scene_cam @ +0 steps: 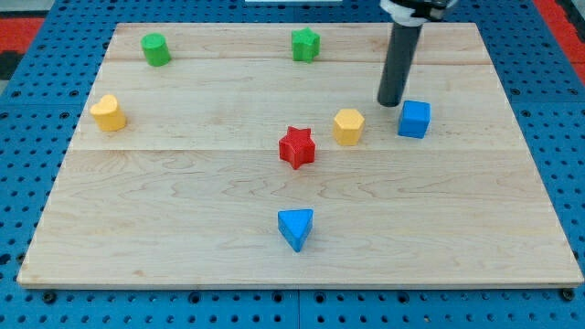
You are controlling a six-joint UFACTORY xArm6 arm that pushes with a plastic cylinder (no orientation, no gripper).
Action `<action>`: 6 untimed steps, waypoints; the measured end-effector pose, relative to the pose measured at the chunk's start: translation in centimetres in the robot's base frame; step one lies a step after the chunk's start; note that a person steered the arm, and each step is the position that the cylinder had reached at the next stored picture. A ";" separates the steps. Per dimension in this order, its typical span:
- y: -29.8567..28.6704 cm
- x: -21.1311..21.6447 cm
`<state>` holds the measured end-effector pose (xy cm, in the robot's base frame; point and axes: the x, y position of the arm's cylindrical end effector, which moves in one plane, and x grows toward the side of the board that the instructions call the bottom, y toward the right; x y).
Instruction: Place the yellow hexagon to the bottom center of the board
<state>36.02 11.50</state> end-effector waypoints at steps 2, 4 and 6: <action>-5.6 3.5; -6.8 9.7; -4.9 13.3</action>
<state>49.31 6.57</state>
